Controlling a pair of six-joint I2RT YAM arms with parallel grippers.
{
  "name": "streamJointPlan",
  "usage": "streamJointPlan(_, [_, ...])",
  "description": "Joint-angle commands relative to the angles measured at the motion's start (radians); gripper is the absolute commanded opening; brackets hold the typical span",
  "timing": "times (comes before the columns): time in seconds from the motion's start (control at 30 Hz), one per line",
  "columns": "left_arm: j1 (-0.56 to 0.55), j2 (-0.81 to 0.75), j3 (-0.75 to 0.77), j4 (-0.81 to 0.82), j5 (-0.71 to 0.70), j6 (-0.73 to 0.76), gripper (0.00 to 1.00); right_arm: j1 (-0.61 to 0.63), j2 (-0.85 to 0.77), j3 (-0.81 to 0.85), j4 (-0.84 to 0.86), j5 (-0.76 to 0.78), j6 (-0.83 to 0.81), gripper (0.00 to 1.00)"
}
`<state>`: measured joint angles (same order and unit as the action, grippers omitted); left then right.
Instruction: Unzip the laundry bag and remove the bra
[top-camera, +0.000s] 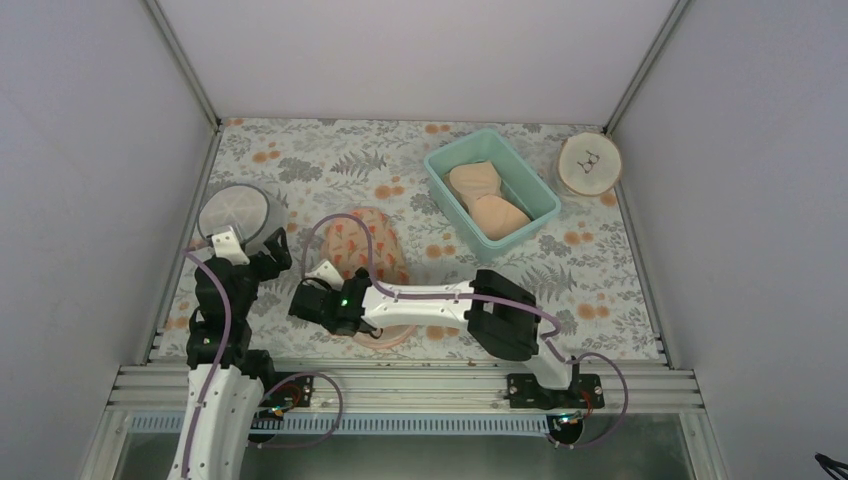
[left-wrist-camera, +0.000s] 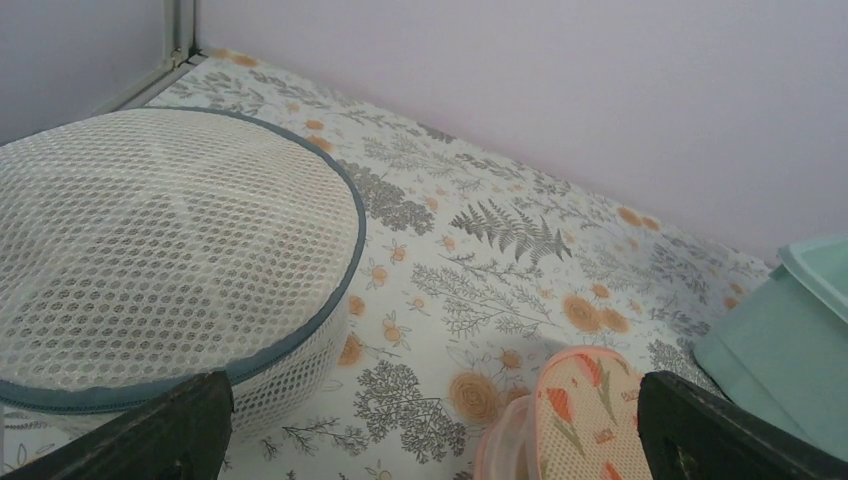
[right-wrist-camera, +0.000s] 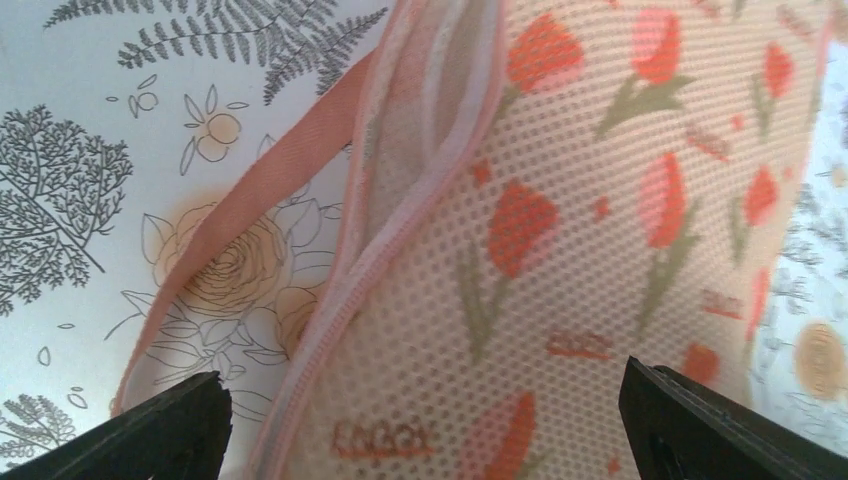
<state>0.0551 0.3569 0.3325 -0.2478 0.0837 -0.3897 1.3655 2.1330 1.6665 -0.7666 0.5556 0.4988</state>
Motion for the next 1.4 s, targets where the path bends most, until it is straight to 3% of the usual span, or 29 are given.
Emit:
streamJointPlan(0.0, [0.005,-0.013,-0.016,0.066,0.005,-0.018,1.0,0.021,-0.008,0.04,-0.113,0.147,0.034,1.0])
streamJointPlan(0.33, [0.006,-0.008,-0.021,0.076,0.019,-0.018,1.0,0.02,-0.047,-0.016,-0.137,0.168,0.061,0.97])
streamJointPlan(0.5, [0.006,-0.004,-0.02,0.076,0.019,-0.015,1.0,0.019,-0.069,-0.017,-0.159,0.193,0.086,0.86])
streamJointPlan(0.73, [0.005,0.025,-0.021,0.084,0.082,-0.029,1.0,-0.006,-0.177,-0.077,-0.163,0.206,0.123,0.82])
streamJointPlan(0.97, [-0.04,0.219,-0.077,0.099,0.375,-0.263,0.9,-0.107,-0.328,-0.278,-0.043,0.147,0.109,0.82])
streamJointPlan(1.13, [-0.132,0.387,-0.092,0.2,0.4,-0.258,0.9,-0.155,-0.4,-0.383,0.053,0.099,0.062,0.83])
streamJointPlan(1.27, [-0.143,0.506,-0.117,0.247,0.397,-0.275,0.74,-0.193,-0.44,-0.453,0.139,0.023,-0.009,0.83])
streamJointPlan(1.37, [-0.153,0.542,-0.142,0.259,0.395,-0.278,0.71,-0.202,-0.462,-0.511,0.275,-0.143,-0.076,0.83])
